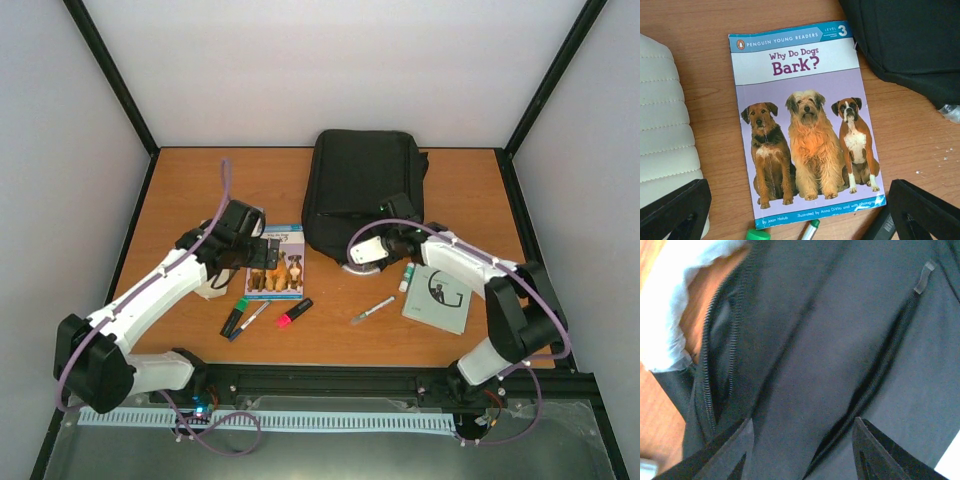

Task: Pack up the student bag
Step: Adjust the student bag at the center of the board.

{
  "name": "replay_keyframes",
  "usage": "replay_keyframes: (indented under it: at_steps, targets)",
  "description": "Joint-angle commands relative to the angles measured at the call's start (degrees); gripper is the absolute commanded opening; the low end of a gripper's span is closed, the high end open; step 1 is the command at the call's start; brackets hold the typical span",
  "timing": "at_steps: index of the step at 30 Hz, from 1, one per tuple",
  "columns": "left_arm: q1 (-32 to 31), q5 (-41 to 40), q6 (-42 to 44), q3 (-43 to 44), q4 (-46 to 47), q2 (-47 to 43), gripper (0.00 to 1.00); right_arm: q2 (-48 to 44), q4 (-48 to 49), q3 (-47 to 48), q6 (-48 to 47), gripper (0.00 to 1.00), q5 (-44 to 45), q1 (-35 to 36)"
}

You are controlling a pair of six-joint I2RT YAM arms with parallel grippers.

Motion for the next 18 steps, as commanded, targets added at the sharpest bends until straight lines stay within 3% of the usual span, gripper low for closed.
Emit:
replay_keyframes:
  at_steps: [1,5,10,13,18]
  targets:
    - [0.23,2.47,0.04,0.97,1.96,0.74,1.00,-5.48,-11.47,6.40,13.28,0.62,-6.91,-1.17]
    - [0.23,6.57,-3.80,2.68,4.35,2.84,0.99,-9.03,-16.53,9.12,31.83,0.71,-13.07,-2.28]
    - [0.23,7.78,-8.66,6.33,9.17,8.54,1.00,-14.18,-12.43,7.25,57.84,0.74,-14.13,-7.23]
    - [0.24,6.34,-9.09,13.61,10.51,16.66,1.00,-14.63,-9.27,6.42,71.63,0.80,-14.05,-12.89]
    - [0.33,5.53,-7.97,28.34,9.06,30.90,0.99,-9.34,-8.53,8.00,83.51,0.83,-19.08,-24.94]
